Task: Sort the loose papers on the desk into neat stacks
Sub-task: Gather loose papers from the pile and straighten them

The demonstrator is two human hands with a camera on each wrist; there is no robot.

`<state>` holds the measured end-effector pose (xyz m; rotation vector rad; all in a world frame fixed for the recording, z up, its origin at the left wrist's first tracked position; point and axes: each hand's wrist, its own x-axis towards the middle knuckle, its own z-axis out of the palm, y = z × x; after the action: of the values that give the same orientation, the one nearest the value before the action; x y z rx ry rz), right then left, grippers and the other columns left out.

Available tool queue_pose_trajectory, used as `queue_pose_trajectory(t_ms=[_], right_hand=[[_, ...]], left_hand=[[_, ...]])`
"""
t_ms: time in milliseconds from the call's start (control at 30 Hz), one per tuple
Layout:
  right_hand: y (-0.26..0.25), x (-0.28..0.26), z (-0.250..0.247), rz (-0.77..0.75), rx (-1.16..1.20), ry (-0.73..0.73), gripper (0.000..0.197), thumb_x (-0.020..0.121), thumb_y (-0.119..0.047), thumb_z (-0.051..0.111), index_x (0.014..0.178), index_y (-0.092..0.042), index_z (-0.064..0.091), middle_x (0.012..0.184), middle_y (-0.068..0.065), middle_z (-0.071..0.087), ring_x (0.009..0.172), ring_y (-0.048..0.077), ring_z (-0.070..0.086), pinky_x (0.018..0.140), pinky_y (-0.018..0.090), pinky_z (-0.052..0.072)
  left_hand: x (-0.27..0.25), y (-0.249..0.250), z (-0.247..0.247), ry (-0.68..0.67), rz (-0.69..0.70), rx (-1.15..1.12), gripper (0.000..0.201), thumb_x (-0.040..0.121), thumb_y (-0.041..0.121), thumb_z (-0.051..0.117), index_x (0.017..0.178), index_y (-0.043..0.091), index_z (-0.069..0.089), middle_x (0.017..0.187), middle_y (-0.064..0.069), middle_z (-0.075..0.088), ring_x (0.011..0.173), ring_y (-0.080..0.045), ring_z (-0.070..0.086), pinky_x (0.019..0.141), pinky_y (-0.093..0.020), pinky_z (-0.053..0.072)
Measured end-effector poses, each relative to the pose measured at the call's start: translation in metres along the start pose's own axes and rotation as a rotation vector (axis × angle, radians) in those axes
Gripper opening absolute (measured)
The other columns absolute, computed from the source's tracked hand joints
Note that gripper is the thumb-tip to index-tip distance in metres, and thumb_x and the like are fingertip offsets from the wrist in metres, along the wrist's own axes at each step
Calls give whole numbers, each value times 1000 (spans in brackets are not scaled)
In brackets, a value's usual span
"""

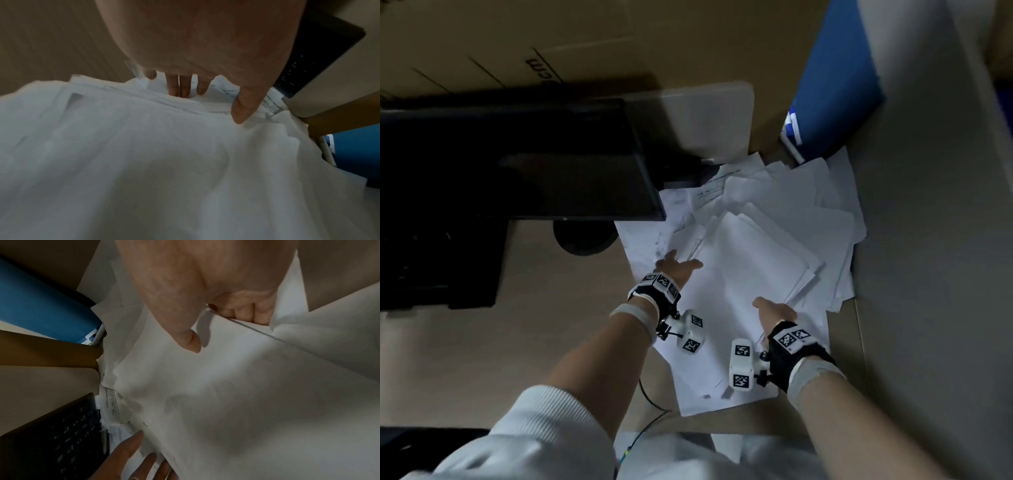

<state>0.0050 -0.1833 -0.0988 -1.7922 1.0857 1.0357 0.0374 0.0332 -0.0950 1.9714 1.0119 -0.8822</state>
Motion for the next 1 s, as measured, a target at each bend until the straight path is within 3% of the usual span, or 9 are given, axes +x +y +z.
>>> queue_pose_trajectory(t_ms=[167,333,433,533,667,767,867,933,1000], right_hand=[[-19,-15,18,26,143,12,37,93,-16,62,119,11,58,107,13,60,101,30,58,85,31,46],[-27,-26,30,6,295,85,59,90,-12,67,137,11,40,133,21,53,124,37,51,93,41,42],[-28,-26,35,-27,334,142,75,85,-12,70,147,2,31,140,18,50,127,34,49,94,39,40],[-25,-33,37,-41,272,122,76,83,-10,69,150,-3,32,141,16,50,124,34,50,100,43,42],[-22,-44,18,-89,200,143,50,84,-1,65,130,12,49,105,15,56,86,27,49,73,36,40],[-22,-58,-7,-166,257,179,62,82,-2,65,138,11,41,124,19,55,103,30,54,85,40,44],[-28,-81,-33,-308,310,215,58,80,-3,65,133,9,44,123,17,55,108,32,56,91,39,45],[-35,-100,-48,-428,356,211,37,78,-3,65,113,4,54,108,13,57,95,28,55,82,36,44],[-42,-121,-60,-559,417,183,13,79,0,66,86,-4,56,91,9,58,83,24,54,75,33,43]], left_hand=[[15,7,-17,-85,35,69,90,80,64,65,151,17,35,152,-17,38,134,-38,44,111,-44,39],[23,-7,-15,-161,96,-35,78,87,40,73,146,1,40,148,-16,46,133,-33,47,107,-34,40],[18,-20,-10,-173,127,-89,74,90,29,71,147,-1,36,148,-14,44,137,-31,43,107,-31,37],[7,-27,-3,-199,179,-134,48,92,13,68,134,-5,53,131,-13,59,128,-32,53,95,-27,42],[-15,-24,0,-161,221,-221,36,89,4,67,124,-7,60,123,-22,64,117,-35,60,94,-33,47],[-45,-11,-1,-132,301,-320,33,88,1,67,120,-5,63,116,-14,66,108,-30,62,86,-28,45],[-86,7,-2,-35,353,-453,22,82,-2,68,104,0,69,103,-10,66,100,-28,63,83,-31,49],[-115,21,-3,55,403,-588,14,77,0,68,89,7,68,95,-10,67,97,-30,65,78,-28,49],[-142,34,-8,142,445,-720,21,77,2,66,97,7,68,90,-5,66,89,-27,65,68,-20,45]])
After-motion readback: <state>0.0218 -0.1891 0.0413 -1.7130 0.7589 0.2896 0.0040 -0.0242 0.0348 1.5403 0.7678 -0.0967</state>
